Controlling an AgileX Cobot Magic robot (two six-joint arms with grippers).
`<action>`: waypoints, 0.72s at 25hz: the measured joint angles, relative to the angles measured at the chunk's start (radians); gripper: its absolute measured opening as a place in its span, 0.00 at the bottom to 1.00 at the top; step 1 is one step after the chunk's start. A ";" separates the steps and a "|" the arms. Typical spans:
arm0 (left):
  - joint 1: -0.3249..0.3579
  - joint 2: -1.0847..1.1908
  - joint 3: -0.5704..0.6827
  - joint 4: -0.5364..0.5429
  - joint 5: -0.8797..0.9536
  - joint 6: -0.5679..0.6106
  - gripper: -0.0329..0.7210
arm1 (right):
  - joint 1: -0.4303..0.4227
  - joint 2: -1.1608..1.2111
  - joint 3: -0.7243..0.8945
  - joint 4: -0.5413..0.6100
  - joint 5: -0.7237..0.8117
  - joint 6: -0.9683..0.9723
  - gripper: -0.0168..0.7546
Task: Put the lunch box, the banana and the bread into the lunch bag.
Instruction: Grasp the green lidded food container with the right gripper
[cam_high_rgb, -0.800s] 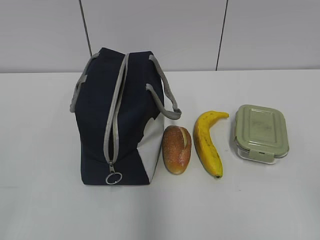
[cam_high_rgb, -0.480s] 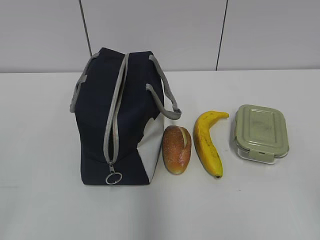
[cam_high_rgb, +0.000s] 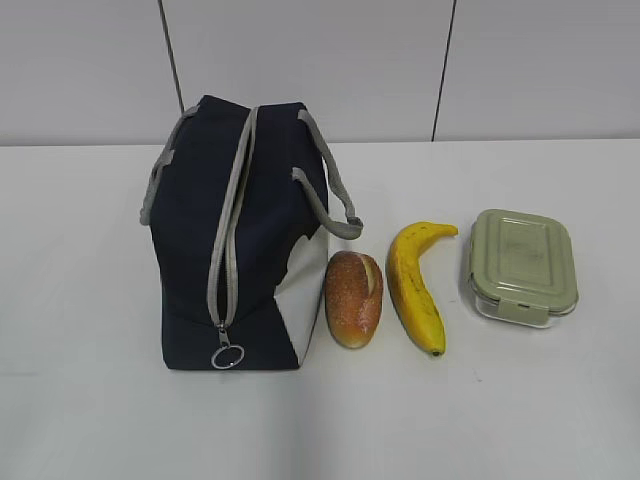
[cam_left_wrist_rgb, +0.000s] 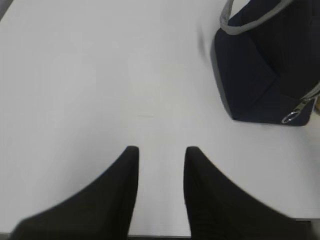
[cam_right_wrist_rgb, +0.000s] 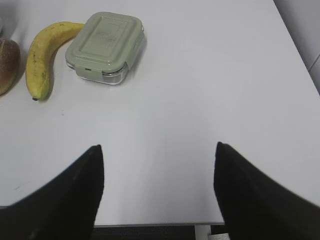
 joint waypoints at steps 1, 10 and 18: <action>0.000 0.011 -0.008 -0.010 0.001 0.000 0.36 | 0.000 0.000 0.000 0.000 0.000 0.000 0.71; 0.000 0.155 -0.114 -0.179 -0.017 0.062 0.36 | 0.000 0.000 0.000 0.000 0.000 0.000 0.71; -0.008 0.330 -0.225 -0.234 -0.019 0.105 0.36 | 0.000 0.000 0.000 0.000 0.000 0.000 0.71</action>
